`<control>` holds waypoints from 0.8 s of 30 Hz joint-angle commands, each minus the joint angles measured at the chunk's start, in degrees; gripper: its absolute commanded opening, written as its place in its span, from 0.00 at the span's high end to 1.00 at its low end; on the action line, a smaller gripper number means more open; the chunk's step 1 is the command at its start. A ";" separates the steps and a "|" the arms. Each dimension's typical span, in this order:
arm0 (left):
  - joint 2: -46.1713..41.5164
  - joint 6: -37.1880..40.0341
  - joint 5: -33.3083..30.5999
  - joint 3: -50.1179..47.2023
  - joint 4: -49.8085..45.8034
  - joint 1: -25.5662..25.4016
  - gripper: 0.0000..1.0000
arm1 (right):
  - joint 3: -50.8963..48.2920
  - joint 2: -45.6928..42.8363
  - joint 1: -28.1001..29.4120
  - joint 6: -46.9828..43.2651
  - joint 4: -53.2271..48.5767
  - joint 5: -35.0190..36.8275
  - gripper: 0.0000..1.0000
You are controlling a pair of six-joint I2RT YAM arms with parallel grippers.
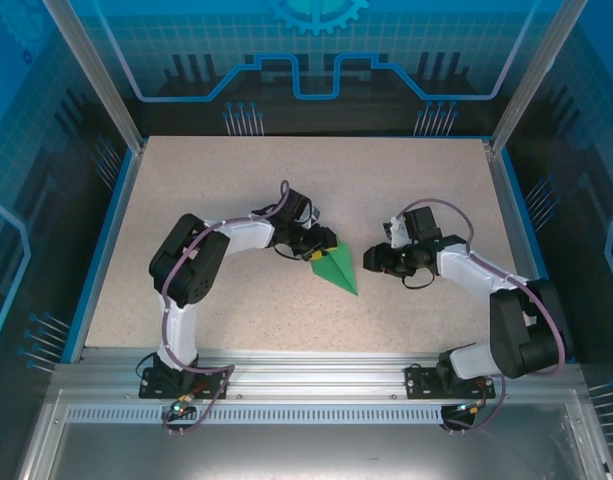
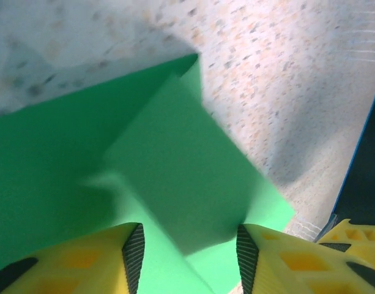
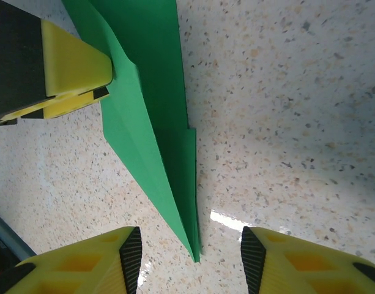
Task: Fold a paper plane with a square sheet of paper (fold left side to right side)
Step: Turn over the paper at the center of the table.
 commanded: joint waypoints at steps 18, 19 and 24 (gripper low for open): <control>-9.61 3.56 0.08 5.68 -3.98 1.84 0.94 | -3.83 -4.70 -10.75 9.53 16.73 -27.43 0.01; -11.19 3.83 0.22 6.22 -4.44 2.31 0.94 | -3.15 -4.32 -11.02 10.05 17.53 -29.99 0.00; -17.71 5.11 1.36 9.41 -6.10 3.99 0.93 | -0.17 -2.58 -11.02 13.61 22.32 -39.63 0.00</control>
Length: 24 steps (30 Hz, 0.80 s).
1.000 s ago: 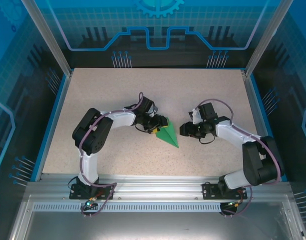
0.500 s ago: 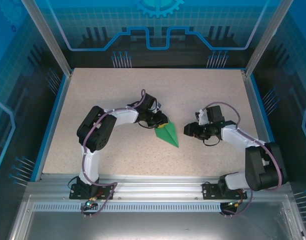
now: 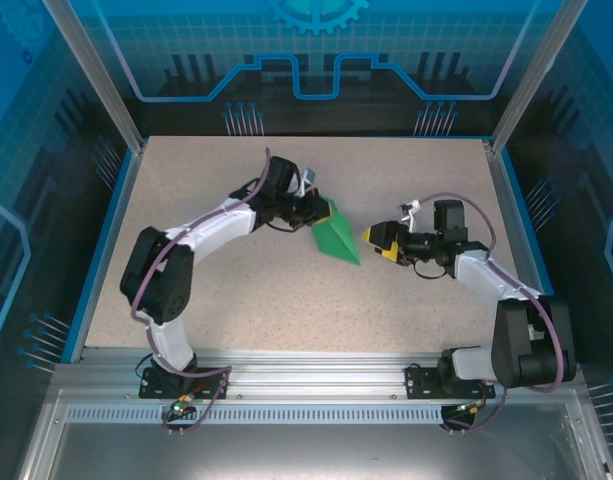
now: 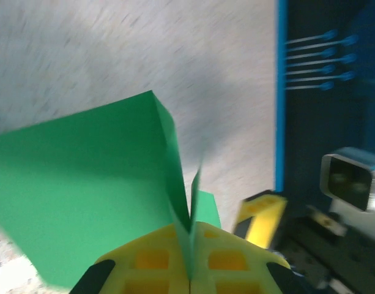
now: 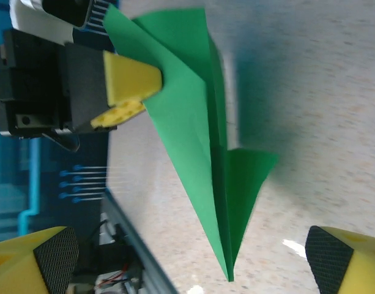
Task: Fold a paper plane with a square sheet of paper (fold left side to right side)
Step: Turn over the paper at the center of the table.
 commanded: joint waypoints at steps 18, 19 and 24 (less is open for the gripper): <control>-7.64 0.56 11.71 6.81 2.49 1.54 0.92 | 10.06 3.45 8.28 12.53 16.17 -13.14 0.25; -7.64 0.55 12.02 6.52 2.89 1.54 0.92 | 10.09 3.53 8.53 12.73 16.18 -12.68 0.32; -7.55 2.19 12.64 6.65 0.74 1.58 0.85 | 9.51 3.65 8.98 13.08 16.06 -10.54 0.62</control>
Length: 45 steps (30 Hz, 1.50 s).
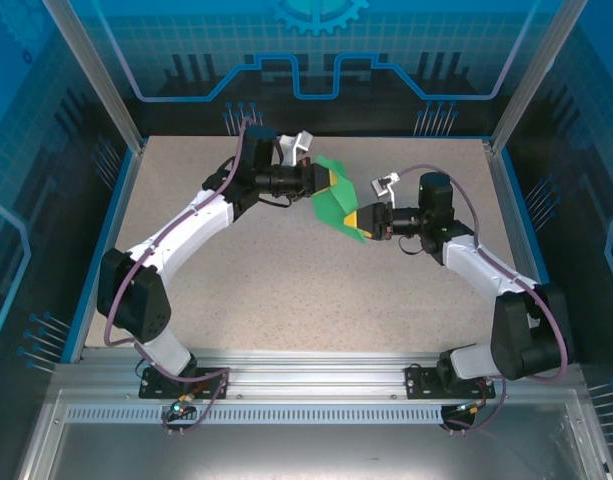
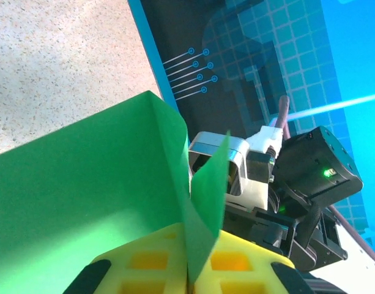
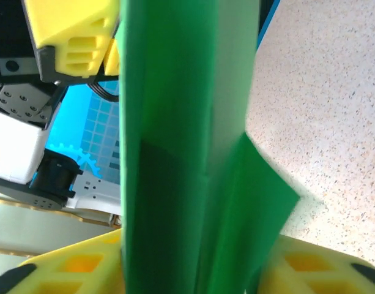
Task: Fold a paper plane with a square sheet of paper (fold left side to right side)
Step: Turn over the paper at the center of the table.
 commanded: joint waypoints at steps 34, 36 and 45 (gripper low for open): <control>-26.89 16.98 -47.73 -13.74 -26.85 3.64 0.14 | 48.09 42.59 41.84 -29.32 -93.78 130.36 0.92; -26.47 17.04 -47.41 -13.50 -26.94 3.63 0.14 | 48.79 45.66 42.64 -29.17 -94.00 131.06 0.92; -25.03 16.69 -46.50 -12.99 -26.79 3.63 0.14 | 50.37 52.97 45.74 -29.47 -93.06 125.92 0.77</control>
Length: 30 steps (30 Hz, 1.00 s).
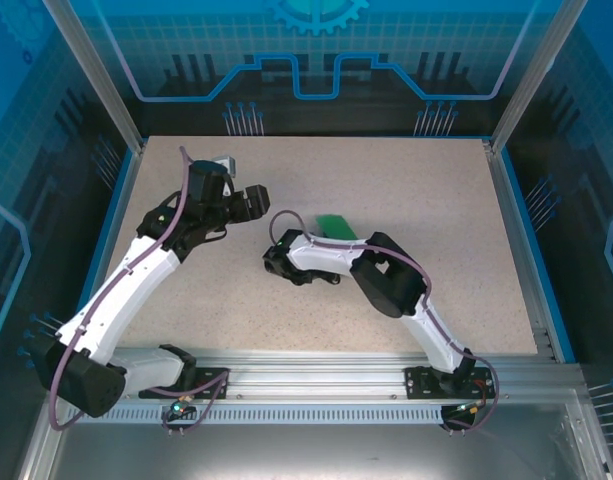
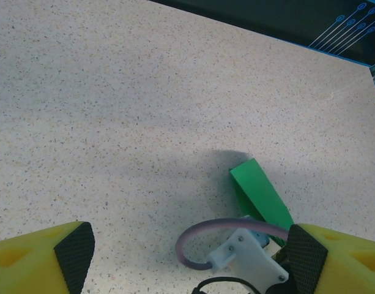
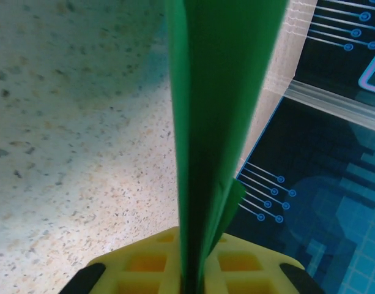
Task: Fold a paper plane with a square sheet of paper (fold left side to right side)
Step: Turn over the paper at the center of the table, then fold the wing for the fifth time at the center of the table.
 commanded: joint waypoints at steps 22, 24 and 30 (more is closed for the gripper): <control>10.92 -10.52 30.12 -11.70 16.71 -2.23 0.10 | -32.14 -52.70 -24.15 -2.97 36.85 -71.21 0.01; 15.21 -12.41 30.99 -11.70 20.65 -3.86 0.11 | -35.62 -54.38 -30.04 -1.20 41.79 -76.32 0.01; 30.30 -15.91 32.74 -6.87 28.50 -6.44 0.17 | -43.73 -53.26 -41.70 3.89 53.32 -88.47 0.06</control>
